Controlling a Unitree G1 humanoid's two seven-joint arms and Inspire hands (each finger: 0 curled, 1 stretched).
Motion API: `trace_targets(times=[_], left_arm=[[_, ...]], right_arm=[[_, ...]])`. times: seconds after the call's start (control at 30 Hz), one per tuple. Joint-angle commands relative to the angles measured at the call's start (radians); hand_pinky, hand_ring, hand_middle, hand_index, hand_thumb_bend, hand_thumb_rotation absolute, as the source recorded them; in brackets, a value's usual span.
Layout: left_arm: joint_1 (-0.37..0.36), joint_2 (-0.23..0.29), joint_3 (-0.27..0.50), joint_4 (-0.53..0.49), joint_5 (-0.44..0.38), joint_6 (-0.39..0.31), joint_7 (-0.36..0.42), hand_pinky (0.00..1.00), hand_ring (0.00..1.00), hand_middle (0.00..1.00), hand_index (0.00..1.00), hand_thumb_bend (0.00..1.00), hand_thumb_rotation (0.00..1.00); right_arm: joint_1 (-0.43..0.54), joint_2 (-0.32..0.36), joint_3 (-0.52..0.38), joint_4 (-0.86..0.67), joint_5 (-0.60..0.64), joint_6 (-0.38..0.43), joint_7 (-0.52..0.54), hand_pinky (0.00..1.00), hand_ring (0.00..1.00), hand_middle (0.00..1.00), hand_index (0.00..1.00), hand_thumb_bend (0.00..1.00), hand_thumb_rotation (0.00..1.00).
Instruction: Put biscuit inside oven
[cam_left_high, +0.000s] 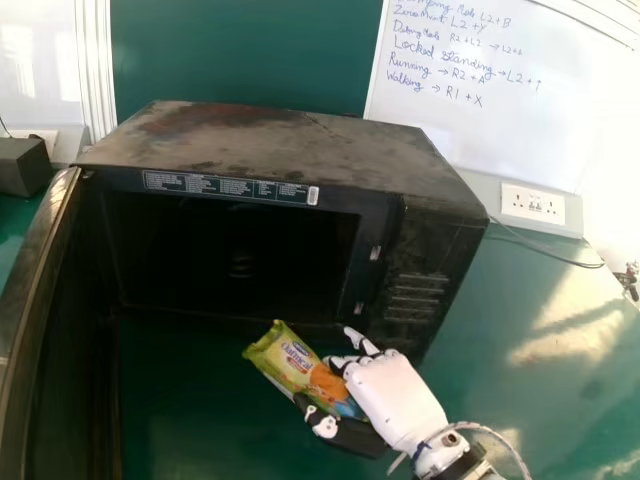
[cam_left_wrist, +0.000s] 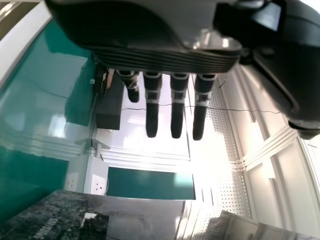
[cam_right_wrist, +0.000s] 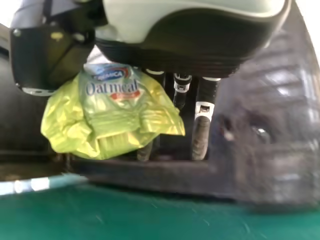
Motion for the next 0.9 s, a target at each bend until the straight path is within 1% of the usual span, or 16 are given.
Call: trace_targets(times=[0.0,0.1,0.2,0.37,0.5,0.63,0.73,0.87], left_arm=[[0.002,-0.018,0.001,0.002,-0.007,0.007,-0.004,0.79,0.74,0.79,0.75,0.80,0.96],[-0.002,-0.015,0.004,0.009,-0.015,0.005,-0.009,0.77,0.74,0.79,0.75,0.81,0.97],[-0.001,-0.018,0.006,0.004,-0.005,0.006,-0.004,0.79,0.74,0.80,0.76,0.82,0.96],[-0.002,-0.016,0.003,0.009,-0.013,0.002,-0.012,0.81,0.75,0.80,0.76,0.82,0.98],[0.002,-0.019,-0.001,0.003,-0.012,0.006,-0.012,0.78,0.74,0.79,0.75,0.81,0.96],[0.007,-0.018,-0.008,0.002,-0.029,0.010,-0.023,0.77,0.74,0.78,0.75,0.80,0.96],[0.013,-0.023,-0.011,-0.002,-0.033,0.014,-0.024,0.79,0.74,0.78,0.76,0.79,0.97],[0.019,-0.025,-0.017,-0.007,-0.030,0.012,-0.030,0.81,0.75,0.79,0.76,0.79,0.96]], right_arm=[[-0.007,0.009,-0.013,-0.028,0.014,-0.016,0.000,0.34,0.43,0.51,0.53,0.47,0.00],[-0.024,0.023,-0.005,-0.030,0.011,-0.023,0.007,0.34,0.43,0.50,0.53,0.47,0.00],[-0.044,0.049,0.010,-0.021,0.021,-0.023,0.019,0.33,0.43,0.50,0.53,0.47,0.00],[-0.071,0.088,0.030,-0.021,0.000,-0.019,0.039,0.33,0.43,0.51,0.53,0.47,0.00],[-0.107,0.119,0.057,0.002,-0.014,-0.029,0.030,0.34,0.43,0.50,0.53,0.47,0.00],[-0.145,0.151,0.087,0.024,-0.040,-0.021,0.032,0.34,0.43,0.51,0.53,0.47,0.00],[-0.178,0.173,0.108,0.043,-0.051,-0.016,0.041,0.34,0.43,0.51,0.53,0.47,0.00],[-0.214,0.197,0.127,0.062,-0.053,-0.011,0.049,0.34,0.43,0.51,0.53,0.47,0.00]])
